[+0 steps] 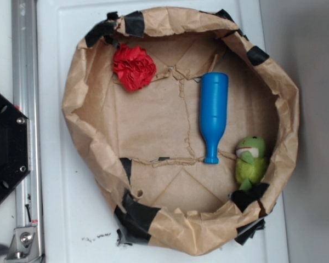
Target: Grab the red paper.
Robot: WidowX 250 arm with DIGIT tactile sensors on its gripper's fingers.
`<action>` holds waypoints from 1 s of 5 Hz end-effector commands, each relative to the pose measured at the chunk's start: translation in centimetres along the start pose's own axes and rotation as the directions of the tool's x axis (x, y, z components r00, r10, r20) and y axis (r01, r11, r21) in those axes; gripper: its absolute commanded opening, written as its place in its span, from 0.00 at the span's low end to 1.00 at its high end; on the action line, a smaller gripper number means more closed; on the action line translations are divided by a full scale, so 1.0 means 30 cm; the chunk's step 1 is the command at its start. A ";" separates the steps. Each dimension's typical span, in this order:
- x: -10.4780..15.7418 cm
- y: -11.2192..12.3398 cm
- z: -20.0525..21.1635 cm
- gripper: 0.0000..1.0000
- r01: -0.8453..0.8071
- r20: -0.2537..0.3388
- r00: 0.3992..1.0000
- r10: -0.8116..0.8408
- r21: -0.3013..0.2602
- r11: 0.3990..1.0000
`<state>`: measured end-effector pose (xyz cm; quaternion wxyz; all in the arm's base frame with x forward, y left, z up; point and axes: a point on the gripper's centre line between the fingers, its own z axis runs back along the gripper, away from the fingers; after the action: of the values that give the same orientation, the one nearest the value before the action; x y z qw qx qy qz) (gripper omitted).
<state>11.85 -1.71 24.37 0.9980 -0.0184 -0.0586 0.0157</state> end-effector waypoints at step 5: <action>0.398 0.235 -0.254 1.00 -0.134 0.410 0.912 -0.026 0.355 0.925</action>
<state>24.31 4.20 16.52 0.9539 0.1720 -0.2420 0.0446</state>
